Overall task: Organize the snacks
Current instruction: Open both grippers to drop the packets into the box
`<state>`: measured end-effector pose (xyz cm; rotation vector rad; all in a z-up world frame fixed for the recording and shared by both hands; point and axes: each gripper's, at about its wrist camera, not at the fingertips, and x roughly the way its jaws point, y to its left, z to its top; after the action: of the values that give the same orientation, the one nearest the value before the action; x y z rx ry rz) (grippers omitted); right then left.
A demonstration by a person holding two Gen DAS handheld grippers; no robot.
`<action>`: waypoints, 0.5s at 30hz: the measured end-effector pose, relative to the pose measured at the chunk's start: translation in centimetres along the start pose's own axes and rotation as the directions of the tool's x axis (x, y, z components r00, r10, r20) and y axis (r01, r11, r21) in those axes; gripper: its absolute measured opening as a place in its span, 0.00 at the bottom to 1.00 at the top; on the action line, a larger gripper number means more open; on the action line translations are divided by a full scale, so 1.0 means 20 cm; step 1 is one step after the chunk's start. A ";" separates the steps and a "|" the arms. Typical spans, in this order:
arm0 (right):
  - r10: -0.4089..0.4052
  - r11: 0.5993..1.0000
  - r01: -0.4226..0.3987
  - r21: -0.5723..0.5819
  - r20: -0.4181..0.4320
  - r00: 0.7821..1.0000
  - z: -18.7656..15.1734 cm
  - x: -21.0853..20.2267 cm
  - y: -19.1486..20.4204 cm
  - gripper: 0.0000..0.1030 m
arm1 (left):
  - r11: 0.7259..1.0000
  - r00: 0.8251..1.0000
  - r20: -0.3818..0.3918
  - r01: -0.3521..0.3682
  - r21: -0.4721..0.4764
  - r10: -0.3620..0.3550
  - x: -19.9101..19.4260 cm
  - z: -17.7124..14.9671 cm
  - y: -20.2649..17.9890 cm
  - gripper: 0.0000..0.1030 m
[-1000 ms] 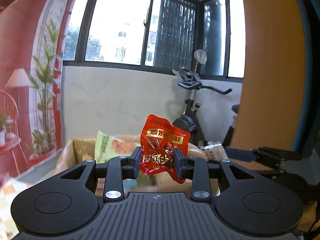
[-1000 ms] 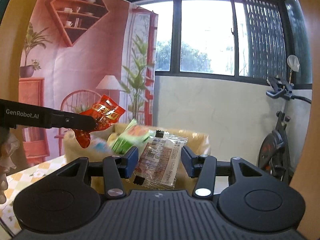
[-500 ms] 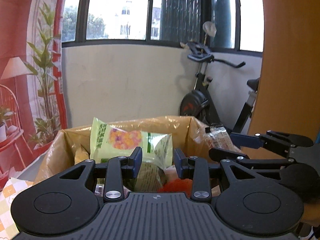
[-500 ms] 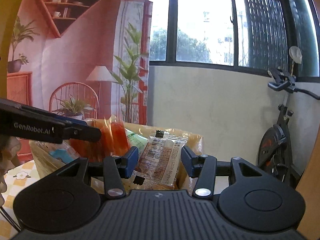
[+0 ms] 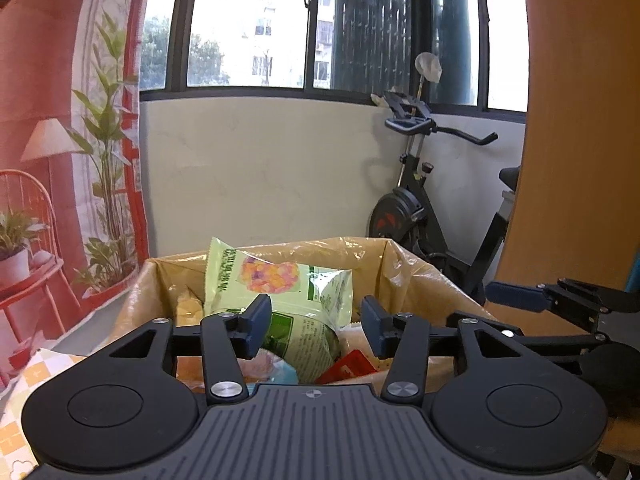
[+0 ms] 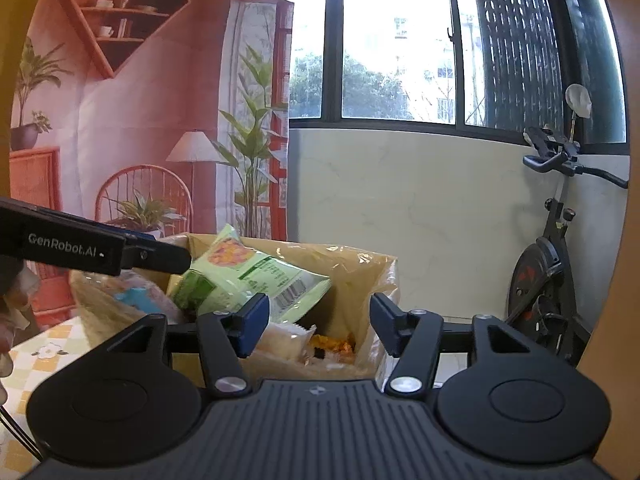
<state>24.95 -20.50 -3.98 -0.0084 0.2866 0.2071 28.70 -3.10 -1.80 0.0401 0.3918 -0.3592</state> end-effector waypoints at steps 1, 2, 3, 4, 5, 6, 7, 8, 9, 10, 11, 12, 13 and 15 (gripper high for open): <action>0.001 1.000 -0.001 0.003 0.003 1.000 0.00 -0.03 0.01 0.58 | 1.000 1.000 0.005 0.001 -0.003 -0.001 -0.03 -0.01 0.01 0.52; 0.001 1.000 -0.001 0.003 0.006 1.000 -0.01 -0.05 0.03 0.58 | 1.000 1.000 0.007 0.003 -0.007 -0.003 -0.05 -0.01 0.01 0.52; 0.002 1.000 -0.002 0.003 0.008 1.000 -0.02 -0.08 0.04 0.58 | 1.000 1.000 0.008 0.005 -0.011 -0.005 -0.07 -0.02 0.01 0.52; 0.003 1.000 -0.003 0.003 0.007 1.000 -0.03 -0.10 0.05 0.58 | 1.000 1.000 0.008 0.005 -0.017 -0.005 -0.10 -0.03 0.01 0.52; 0.003 1.000 -0.003 0.003 0.004 1.000 -0.04 -0.12 0.06 0.58 | 1.000 1.000 0.009 0.004 -0.023 -0.003 -0.12 -0.04 0.02 0.52; 0.003 1.000 -0.003 0.004 0.001 1.000 -0.05 -0.14 0.07 0.58 | 1.000 1.000 0.014 0.003 -0.029 -0.003 -0.15 -0.06 0.03 0.52; 0.002 1.000 -0.002 0.006 -0.002 1.000 -0.06 -0.16 0.08 0.58 | 0.999 1.000 0.020 0.002 -0.036 -0.001 -0.17 -0.08 0.03 0.52; 0.004 1.000 -0.004 0.009 -0.003 1.000 -0.08 -0.18 0.09 0.58 | 0.999 1.000 0.023 -0.001 -0.042 0.002 -0.20 -0.10 0.04 0.52; 0.006 1.000 -0.006 0.011 -0.005 1.000 -0.09 -0.20 0.11 0.58 | 0.999 1.000 0.023 -0.004 -0.047 0.005 -0.22 -0.12 0.04 0.52; 0.006 1.000 -0.006 0.013 -0.008 1.000 -0.11 -0.22 0.12 0.58 | 0.999 1.000 0.021 -0.007 -0.053 0.008 -0.23 -0.15 0.05 0.52; 0.005 1.000 -0.005 0.016 -0.014 1.000 -0.13 -0.24 0.13 0.58 | 0.998 1.000 0.019 -0.009 -0.057 0.010 -0.25 -0.17 0.06 0.52; 0.005 1.000 -0.005 0.019 -0.021 1.000 -0.15 -0.25 0.14 0.58 | 0.998 1.000 0.016 -0.010 -0.062 0.011 -0.26 -0.20 0.06 0.52; 0.005 1.000 -0.004 0.023 -0.029 1.000 -0.18 -0.26 0.15 0.58 | 0.998 1.000 0.012 -0.009 -0.066 0.010 -0.27 -0.23 0.07 0.52; 0.005 1.000 -0.003 0.029 -0.041 0.999 -0.22 -0.28 0.17 0.58 | 0.997 1.000 0.003 -0.004 -0.071 0.004 -0.28 -0.29 0.07 0.52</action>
<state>17.73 -18.55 -6.50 0.0168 0.3304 0.2068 22.22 0.76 -5.12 -0.0294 0.4012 -0.3409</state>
